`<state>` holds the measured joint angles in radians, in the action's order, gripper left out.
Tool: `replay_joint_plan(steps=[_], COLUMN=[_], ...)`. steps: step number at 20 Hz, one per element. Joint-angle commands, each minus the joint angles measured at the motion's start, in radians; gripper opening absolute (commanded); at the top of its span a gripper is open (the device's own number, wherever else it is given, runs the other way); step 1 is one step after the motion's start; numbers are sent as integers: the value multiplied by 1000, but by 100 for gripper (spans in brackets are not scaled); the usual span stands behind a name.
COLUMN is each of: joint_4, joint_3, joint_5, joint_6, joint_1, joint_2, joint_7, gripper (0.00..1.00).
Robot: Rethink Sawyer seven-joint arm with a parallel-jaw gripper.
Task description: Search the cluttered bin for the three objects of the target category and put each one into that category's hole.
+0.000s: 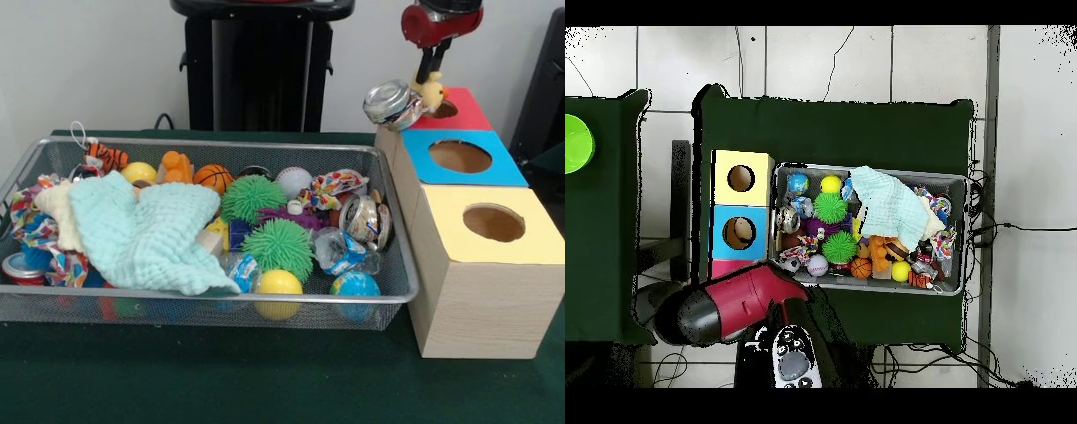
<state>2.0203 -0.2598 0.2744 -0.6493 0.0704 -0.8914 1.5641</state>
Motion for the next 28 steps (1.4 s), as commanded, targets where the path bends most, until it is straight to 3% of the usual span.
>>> replay_joint_plan(steps=[1, 8, 12, 28], joint_4=[-43, -134, -188, -299], joint_3=[67, 156, 200, 261], joint_5=[29, 68, 44, -22], joint_6=[28, 78, 95, 106], joint_1=[-18, -78, -125, -221], joint_2=[78, 177, 237, 335], joint_7=[192, 236, 274, 286], gripper=[0, 0, 0, 0])
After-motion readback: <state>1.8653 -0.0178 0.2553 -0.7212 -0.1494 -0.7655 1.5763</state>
